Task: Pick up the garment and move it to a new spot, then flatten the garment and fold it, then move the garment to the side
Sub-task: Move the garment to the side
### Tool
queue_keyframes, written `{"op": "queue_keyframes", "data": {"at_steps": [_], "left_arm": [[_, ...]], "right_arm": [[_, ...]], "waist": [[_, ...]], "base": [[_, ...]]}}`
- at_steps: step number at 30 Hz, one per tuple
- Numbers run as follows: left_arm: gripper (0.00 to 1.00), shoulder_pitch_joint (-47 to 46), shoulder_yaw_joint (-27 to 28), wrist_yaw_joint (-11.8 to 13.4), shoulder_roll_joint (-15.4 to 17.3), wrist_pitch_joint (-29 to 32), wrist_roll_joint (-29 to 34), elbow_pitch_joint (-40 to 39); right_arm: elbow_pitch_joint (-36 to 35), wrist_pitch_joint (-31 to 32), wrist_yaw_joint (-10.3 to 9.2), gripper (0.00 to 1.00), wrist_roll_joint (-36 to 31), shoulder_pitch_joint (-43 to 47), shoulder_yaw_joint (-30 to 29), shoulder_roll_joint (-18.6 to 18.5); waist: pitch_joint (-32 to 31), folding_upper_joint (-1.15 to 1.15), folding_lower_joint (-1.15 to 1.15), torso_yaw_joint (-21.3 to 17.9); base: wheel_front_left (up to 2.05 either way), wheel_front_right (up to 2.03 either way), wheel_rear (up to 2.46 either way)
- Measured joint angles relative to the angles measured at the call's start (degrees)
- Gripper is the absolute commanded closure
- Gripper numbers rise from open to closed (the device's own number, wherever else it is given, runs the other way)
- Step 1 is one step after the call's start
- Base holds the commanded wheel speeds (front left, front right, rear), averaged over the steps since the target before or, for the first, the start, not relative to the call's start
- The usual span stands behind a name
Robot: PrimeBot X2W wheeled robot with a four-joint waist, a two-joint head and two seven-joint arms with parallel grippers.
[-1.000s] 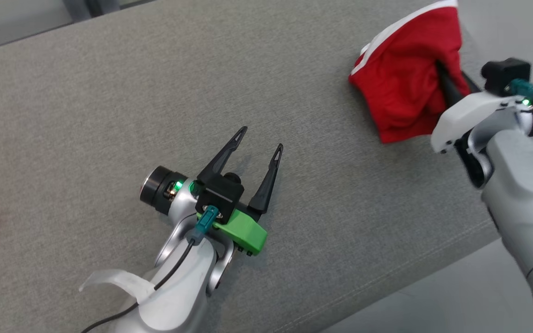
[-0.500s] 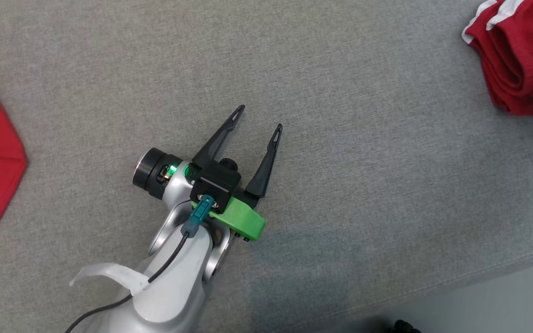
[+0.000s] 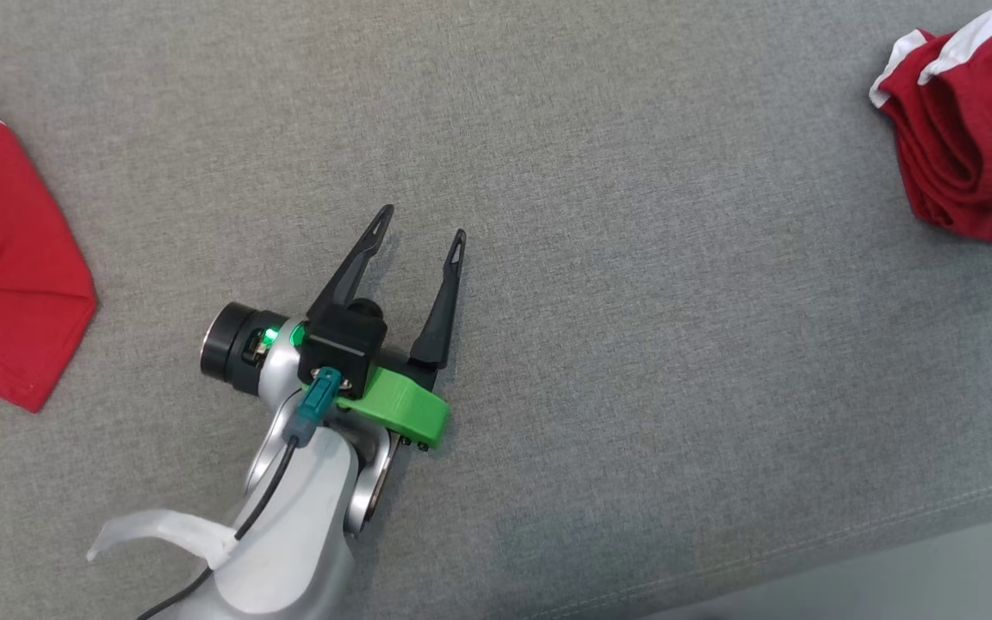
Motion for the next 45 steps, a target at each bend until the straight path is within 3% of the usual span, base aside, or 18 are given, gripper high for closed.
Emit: {"op": "queue_keyframes", "data": {"at_steps": [6, 13, 19, 27, 37, 45], "left_arm": [[0.00, 3.31, 3.64, 0.66, 0.03, 0.00, -0.98, 0.48], [0.00, 6.88, 9.05, 1.54, 0.19, 0.00, -2.04, 2.04], [0.00, 10.18, 13.51, 1.93, 0.36, 0.00, -2.50, 3.67], [0.00, 15.71, 18.36, 1.97, 0.30, 0.00, -2.30, 5.33], [0.00, 21.47, 21.65, 0.88, 0.25, 0.00, -0.57, 6.48], [0.00, 23.36, 23.41, 0.64, 0.16, 0.00, 0.40, 5.47]], "right_arm": [[-10.26, -0.01, 0.00, 0.00, -1.03, 7.25, 0.74, 8.64], [-19.22, -0.05, 0.00, 0.00, 3.36, 15.88, 9.91, 13.83], [-24.31, -0.05, 0.00, 0.00, 7.27, 22.52, 16.80, 15.22], [-28.66, -0.05, 0.00, 0.00, 10.36, 32.14, 20.89, 17.52], [-30.47, -0.05, 0.00, 0.00, 10.51, 41.63, 22.37, 18.86], [-31.58, -0.05, 0.00, 0.00, 11.06, 44.10, 21.94, 18.92]], "waist": [[-4.07, 0.00, 0.00, 0.58], [-8.75, 0.00, -0.01, 2.07], [-12.27, 0.00, -0.01, 3.83], [-18.04, 0.00, -0.01, 5.75], [-24.58, 0.00, -0.01, 6.56], [-26.46, 0.00, -0.01, 5.98]], "base": [[0.00, 0.00, 0.00], [0.00, 0.00, 0.00], [0.00, 0.00, 0.00], [0.00, 0.00, 0.00], [0.00, 0.00, 0.00], [0.00, 0.00, 0.00]]}}
